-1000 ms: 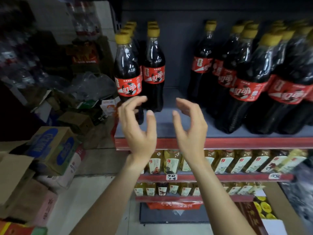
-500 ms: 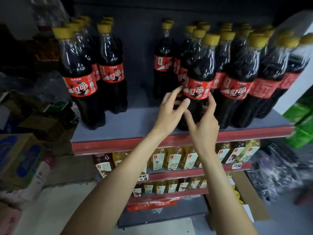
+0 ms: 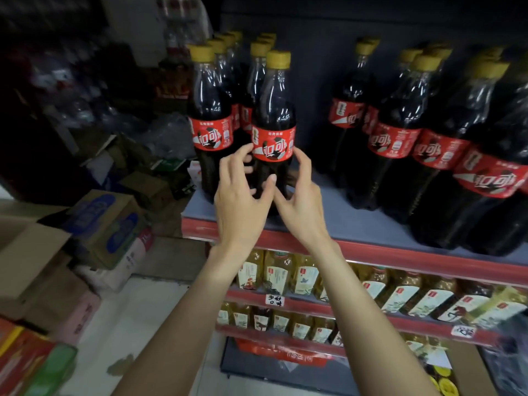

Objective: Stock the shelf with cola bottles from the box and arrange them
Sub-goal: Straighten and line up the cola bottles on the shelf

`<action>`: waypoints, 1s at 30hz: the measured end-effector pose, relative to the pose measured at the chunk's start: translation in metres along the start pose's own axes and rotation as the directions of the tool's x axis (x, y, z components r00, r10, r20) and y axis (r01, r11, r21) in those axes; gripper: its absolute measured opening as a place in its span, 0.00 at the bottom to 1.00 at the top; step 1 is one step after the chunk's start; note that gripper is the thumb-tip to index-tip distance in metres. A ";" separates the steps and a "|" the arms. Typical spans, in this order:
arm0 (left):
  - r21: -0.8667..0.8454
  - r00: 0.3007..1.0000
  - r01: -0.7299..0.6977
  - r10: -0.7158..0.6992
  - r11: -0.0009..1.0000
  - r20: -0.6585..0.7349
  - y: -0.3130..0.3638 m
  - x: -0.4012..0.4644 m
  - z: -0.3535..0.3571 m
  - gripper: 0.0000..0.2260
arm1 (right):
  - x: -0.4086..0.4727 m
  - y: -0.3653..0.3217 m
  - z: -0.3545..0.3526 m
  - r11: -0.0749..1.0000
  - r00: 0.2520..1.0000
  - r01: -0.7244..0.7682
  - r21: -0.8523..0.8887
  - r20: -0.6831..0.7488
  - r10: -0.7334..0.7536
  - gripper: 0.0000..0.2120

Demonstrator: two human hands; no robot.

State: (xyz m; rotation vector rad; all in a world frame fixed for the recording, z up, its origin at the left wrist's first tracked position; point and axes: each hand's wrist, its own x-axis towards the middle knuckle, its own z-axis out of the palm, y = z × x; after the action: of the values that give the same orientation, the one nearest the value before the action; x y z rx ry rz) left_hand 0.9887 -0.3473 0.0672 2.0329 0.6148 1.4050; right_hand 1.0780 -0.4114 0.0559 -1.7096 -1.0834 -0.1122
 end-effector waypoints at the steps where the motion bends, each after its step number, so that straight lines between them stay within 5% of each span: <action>1: 0.014 1.000 -0.008 0.008 1.000 -0.005 -0.002 0.001 -0.001 0.23 | 0.002 0.000 0.003 1.000 1.000 -0.001 0.006 0.003 0.001 0.29; 14: 0.145 0.970 -0.155 0.178 0.977 -0.168 -0.013 0.016 0.000 0.20 | 0.022 -0.003 0.000 1.000 0.991 -0.011 0.015 0.131 0.009 0.31; 17: 0.082 0.914 -0.345 0.354 0.935 -0.198 0.001 0.007 0.013 0.13 | 0.008 0.003 -0.025 0.999 0.993 0.021 -0.030 -0.115 -0.025 0.23; 19: -0.079 0.923 -0.379 0.372 0.922 -0.097 0.013 0.004 0.028 0.11 | -0.006 0.014 -0.044 0.995 0.926 0.011 -0.095 -0.376 -0.046 0.18; 21: -0.302 0.975 -0.137 0.183 0.943 0.128 0.028 0.008 0.049 0.13 | -0.015 0.027 -0.060 0.986 0.849 -0.078 -0.150 -0.529 -0.013 0.19; 24: -0.395 0.838 0.338 -0.082 0.854 0.539 0.046 0.021 0.083 0.20 | -0.019 0.041 -0.073 0.967 0.840 -0.189 -0.171 -0.538 0.069 0.25; 27: -0.338 0.721 0.464 -0.127 0.819 0.682 0.050 0.032 0.112 0.23 | -0.017 0.046 -0.076 0.960 0.867 -0.236 -0.150 -0.479 0.138 0.30; 30: -0.352 0.685 0.488 -0.099 0.799 0.722 0.054 0.029 0.124 0.23 | -0.015 0.046 -0.079 0.951 0.871 -0.253 -0.178 -0.470 0.143 0.37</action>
State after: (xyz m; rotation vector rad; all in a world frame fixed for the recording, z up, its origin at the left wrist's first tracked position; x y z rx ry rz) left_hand 1.1174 -0.3925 0.0898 1.6963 0.1883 0.4596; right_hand 1.1347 -0.4850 0.0493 -1.8716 -0.5564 -0.5007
